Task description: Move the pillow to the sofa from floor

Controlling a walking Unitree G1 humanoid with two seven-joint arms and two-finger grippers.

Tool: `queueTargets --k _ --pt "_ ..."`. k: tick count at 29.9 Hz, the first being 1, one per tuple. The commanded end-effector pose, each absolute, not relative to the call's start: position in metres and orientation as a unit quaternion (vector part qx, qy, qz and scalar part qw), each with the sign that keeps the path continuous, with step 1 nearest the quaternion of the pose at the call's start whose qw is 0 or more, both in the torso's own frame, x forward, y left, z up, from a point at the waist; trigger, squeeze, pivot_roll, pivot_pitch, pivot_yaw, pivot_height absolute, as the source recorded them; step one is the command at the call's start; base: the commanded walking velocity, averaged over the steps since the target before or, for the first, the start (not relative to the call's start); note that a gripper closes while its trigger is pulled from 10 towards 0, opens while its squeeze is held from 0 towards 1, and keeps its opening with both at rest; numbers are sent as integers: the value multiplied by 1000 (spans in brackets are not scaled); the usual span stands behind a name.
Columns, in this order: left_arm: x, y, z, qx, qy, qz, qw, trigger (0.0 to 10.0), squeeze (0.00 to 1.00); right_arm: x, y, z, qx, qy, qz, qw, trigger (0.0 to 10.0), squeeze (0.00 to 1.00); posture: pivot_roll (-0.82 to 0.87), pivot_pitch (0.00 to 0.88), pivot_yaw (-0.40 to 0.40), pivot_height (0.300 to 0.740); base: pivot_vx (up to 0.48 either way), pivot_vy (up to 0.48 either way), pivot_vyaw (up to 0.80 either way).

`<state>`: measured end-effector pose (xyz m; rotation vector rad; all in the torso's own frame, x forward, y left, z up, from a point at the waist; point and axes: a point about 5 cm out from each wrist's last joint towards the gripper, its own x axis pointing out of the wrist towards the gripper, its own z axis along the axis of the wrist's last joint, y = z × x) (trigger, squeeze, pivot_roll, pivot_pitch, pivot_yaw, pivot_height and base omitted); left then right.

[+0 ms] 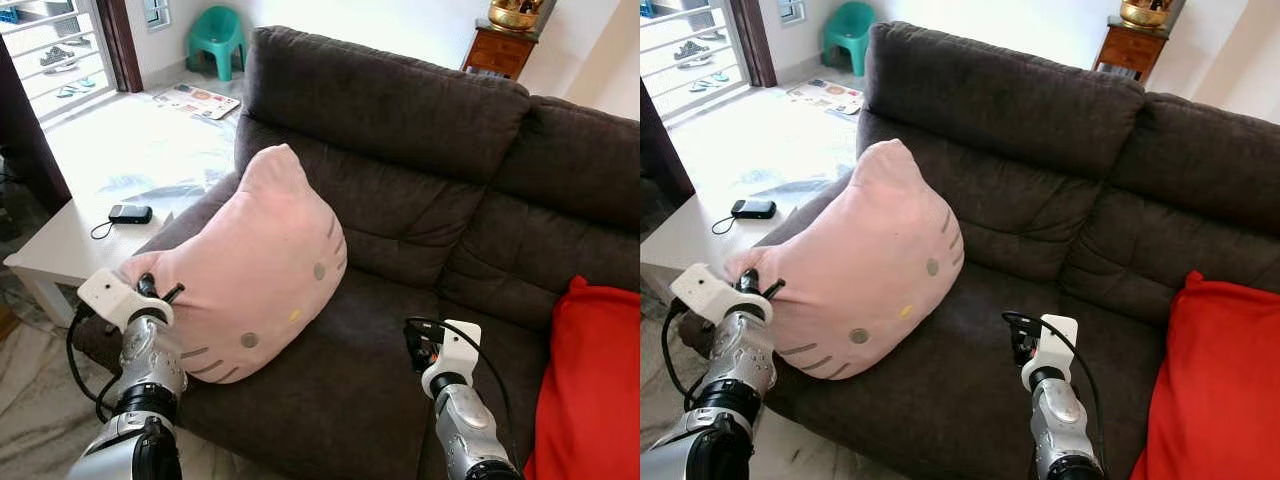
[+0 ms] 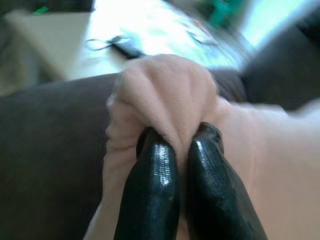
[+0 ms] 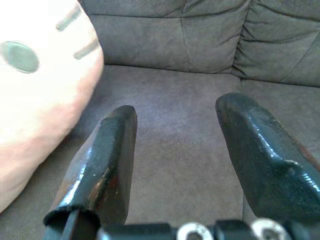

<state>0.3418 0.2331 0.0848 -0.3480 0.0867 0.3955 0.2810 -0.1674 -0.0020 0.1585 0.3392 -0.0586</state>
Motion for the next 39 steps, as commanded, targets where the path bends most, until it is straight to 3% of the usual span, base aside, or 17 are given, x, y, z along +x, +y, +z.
queueTargets --k 1,6,14,15,16,17,26,39 --pt "342 229 82 -126 62 171 975 10000 0 282 -172 0 79 164 -36 983 10000 0 128 0 -138 740 0 0 0" --pt "340 219 77 -71 70 122 987 10000 0 283 -170 0 79 165 -35 983 10000 0 134 0 -143 740 0 0 0" --pt "336 217 70 -54 81 108 989 10000 0 283 -170 0 80 164 -35 983 10000 0 130 0 -140 740 0 0 0" --pt "335 217 69 -51 83 106 990 10000 341 283 -170 0 80 164 -35 983 10000 0 130 0 -139 740 0 0 0" --pt "334 217 67 -48 83 103 990 10000 878 283 -170 0 80 164 -35 983 10000 0 130 0 -139 740 0 0 0" --pt "333 217 67 -43 83 100 991 10000 1000 283 -170 0 80 164 -35 983 10000 0 131 0 -140 740 0 0 0" --pt "332 218 69 -18 70 108 991 10000 1000 284 -170 1 81 163 -33 983 10000 0 131 0 -139 740 0 0 0" --pt "335 225 118 72 -54 128 988 10000 1000 284 -167 3 93 149 -26 984 10000 0 135 0 -135 740 0 0 0"
